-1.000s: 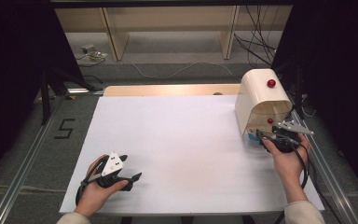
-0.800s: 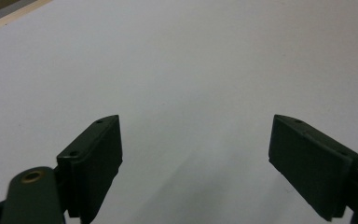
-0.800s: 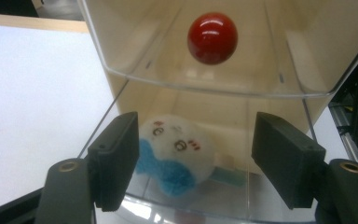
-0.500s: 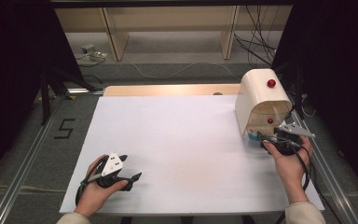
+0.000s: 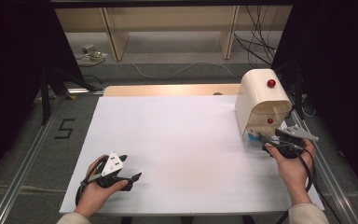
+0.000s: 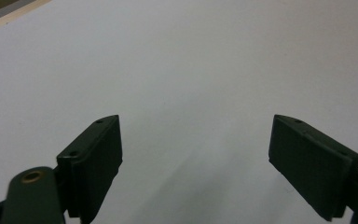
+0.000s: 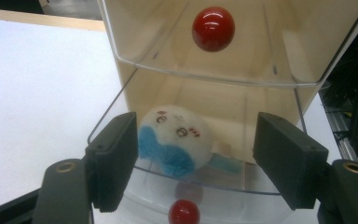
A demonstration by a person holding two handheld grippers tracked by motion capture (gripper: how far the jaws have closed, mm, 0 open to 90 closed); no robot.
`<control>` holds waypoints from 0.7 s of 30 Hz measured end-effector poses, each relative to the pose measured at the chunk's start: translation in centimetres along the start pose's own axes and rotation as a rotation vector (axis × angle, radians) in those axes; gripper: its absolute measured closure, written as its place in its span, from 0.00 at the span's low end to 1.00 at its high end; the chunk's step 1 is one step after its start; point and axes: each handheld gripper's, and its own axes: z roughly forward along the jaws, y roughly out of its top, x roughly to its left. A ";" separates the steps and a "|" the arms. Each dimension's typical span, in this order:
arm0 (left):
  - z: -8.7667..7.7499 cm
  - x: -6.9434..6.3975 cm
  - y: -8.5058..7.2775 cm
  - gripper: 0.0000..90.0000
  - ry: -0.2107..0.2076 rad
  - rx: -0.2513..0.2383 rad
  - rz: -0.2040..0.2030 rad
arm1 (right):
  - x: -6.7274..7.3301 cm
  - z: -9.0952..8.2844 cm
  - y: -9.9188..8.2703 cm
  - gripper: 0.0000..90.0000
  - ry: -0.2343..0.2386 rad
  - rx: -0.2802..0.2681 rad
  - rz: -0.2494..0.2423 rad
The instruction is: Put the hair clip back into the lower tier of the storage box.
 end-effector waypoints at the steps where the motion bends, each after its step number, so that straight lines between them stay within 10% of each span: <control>1: 0.0 0.0 0.0 0.19 0.000 -0.001 -0.002 | 0.0 0.0 0.0 0.35 0.001 0.000 0.000; 21: 0.0 0.0 0.0 0.19 0.002 -0.005 -0.011 | 0.6 -0.8 0.0 0.34 0.014 -0.012 -0.028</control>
